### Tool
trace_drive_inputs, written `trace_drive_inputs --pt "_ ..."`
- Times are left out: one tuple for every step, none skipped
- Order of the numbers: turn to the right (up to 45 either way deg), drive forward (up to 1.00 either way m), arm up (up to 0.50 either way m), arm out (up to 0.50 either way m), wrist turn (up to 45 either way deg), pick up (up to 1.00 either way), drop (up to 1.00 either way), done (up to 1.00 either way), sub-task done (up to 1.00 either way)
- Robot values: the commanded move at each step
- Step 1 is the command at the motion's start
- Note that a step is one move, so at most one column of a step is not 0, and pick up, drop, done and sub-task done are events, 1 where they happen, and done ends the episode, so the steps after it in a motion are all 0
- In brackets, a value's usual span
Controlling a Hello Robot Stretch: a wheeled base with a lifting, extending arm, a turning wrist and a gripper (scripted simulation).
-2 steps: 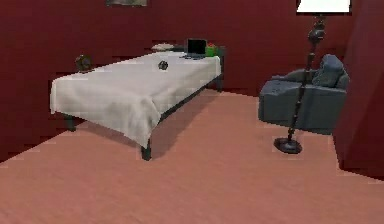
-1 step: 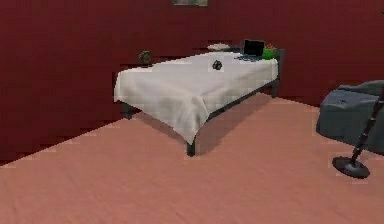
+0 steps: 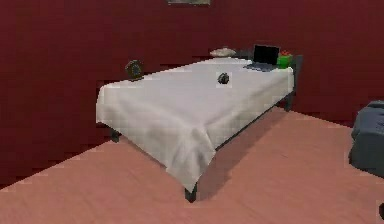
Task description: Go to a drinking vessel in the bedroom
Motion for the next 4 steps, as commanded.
trace_drive_inputs --pt "-42.0 0.00 0.00 0.00 0.0 0.00 0.00 0.00 0.00" --pt "0.0 0.45 0.00 0.00 0.0 0.00 0.00 0.00 0.00" --pt "-45.0 0.00 0.00 0.00 0.0 0.00 0.00 0.00 0.00" --pt "-18.0 0.00 0.00 0.00 0.0 0.00 0.00 0.00 0.00"
